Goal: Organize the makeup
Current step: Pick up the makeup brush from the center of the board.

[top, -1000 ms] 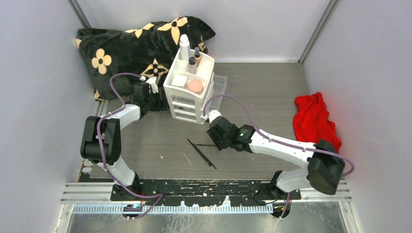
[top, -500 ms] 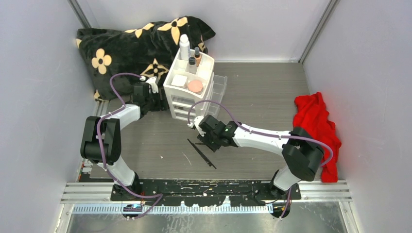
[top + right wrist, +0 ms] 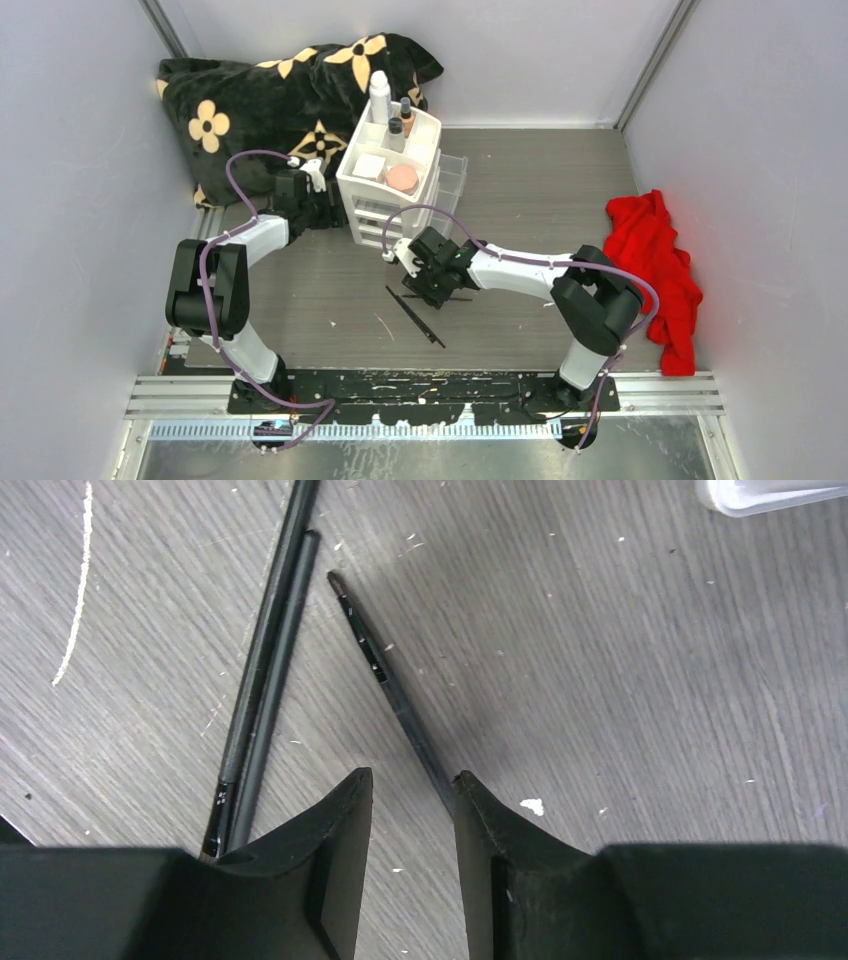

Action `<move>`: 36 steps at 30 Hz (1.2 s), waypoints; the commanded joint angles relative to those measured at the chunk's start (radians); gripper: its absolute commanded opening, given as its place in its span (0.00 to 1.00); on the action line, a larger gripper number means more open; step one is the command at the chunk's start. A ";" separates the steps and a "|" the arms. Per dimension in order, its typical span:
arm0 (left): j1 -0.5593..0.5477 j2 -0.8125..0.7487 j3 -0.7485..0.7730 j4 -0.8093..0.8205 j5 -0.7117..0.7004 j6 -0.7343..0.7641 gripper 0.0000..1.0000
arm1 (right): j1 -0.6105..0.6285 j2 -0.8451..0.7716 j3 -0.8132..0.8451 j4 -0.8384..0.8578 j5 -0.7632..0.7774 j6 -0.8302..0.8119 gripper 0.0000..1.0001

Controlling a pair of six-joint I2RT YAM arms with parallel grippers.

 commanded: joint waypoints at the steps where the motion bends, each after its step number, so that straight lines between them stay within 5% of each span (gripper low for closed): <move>1: 0.002 -0.009 0.026 0.029 0.020 0.003 0.71 | -0.025 0.002 0.024 0.055 -0.043 -0.043 0.41; 17: 0.008 -0.002 0.027 0.031 0.020 0.004 0.71 | -0.033 0.115 0.014 0.021 -0.005 -0.010 0.43; 23: 0.009 -0.005 0.026 0.031 0.023 0.003 0.71 | -0.032 0.104 -0.008 0.004 0.049 0.012 0.24; 25: 0.010 -0.009 0.024 0.031 0.023 0.004 0.71 | -0.029 0.108 -0.008 -0.003 0.056 0.016 0.04; 26: 0.010 -0.010 0.025 0.031 0.023 0.002 0.71 | -0.028 0.110 -0.008 -0.005 0.059 0.019 0.01; 36: 0.010 -0.017 0.021 0.032 0.029 -0.004 0.71 | -0.022 -0.109 -0.014 0.008 0.003 0.115 0.01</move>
